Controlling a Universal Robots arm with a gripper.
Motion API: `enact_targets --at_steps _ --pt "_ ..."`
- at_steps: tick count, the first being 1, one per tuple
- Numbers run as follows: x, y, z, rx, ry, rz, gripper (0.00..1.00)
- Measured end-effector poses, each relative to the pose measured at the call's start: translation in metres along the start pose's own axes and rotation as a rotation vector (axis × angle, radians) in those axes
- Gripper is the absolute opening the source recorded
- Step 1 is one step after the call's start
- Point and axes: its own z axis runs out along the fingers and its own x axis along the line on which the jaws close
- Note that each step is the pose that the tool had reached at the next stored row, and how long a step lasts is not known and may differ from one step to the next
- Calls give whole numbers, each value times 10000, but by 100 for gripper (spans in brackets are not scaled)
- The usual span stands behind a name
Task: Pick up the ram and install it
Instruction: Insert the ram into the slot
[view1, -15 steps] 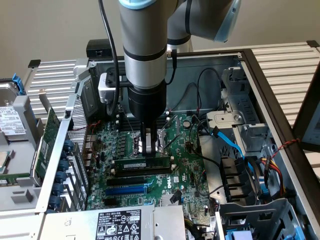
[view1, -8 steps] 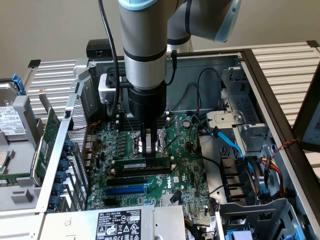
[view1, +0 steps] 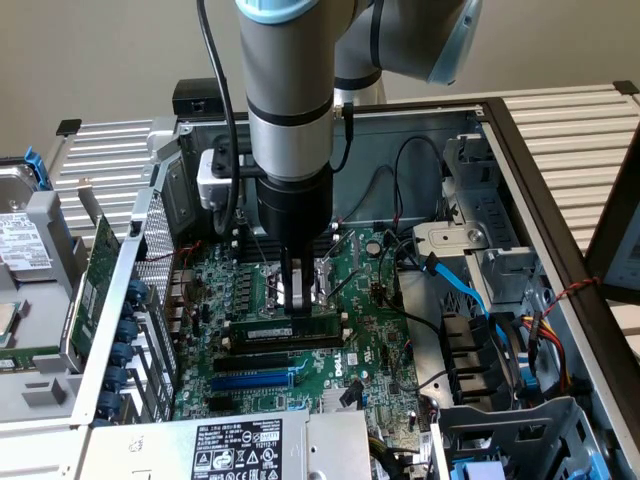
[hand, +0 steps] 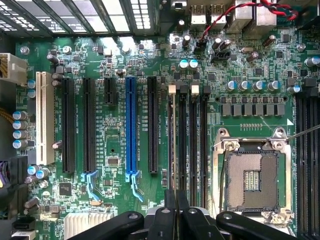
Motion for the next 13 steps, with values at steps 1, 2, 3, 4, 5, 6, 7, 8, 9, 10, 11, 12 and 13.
enact_targets --at_steps 1,2,3,4,5,6,7,8,9,10,11,12,13 --pt "0 0 5 0 0 0 12" --pt "0 1 11 1 0 0 12" --pt "0 3 17 1 -1 1 12" --pt "0 7 24 1 -1 2 12" --pt "0 10 32 0 0 1 14" --pt "1 13 37 0 1 0 20" --pt "1 18 39 -1 2 0 20" --pt "1 22 39 -1 2 0 20" --pt "1 28 38 -1 3 0 27" --pt "2 33 35 -1 2 1 27" --pt "2 40 30 0 1 0 27" --pt "3 47 22 0 0 -1 27" --pt "3 53 14 1 0 0 27"
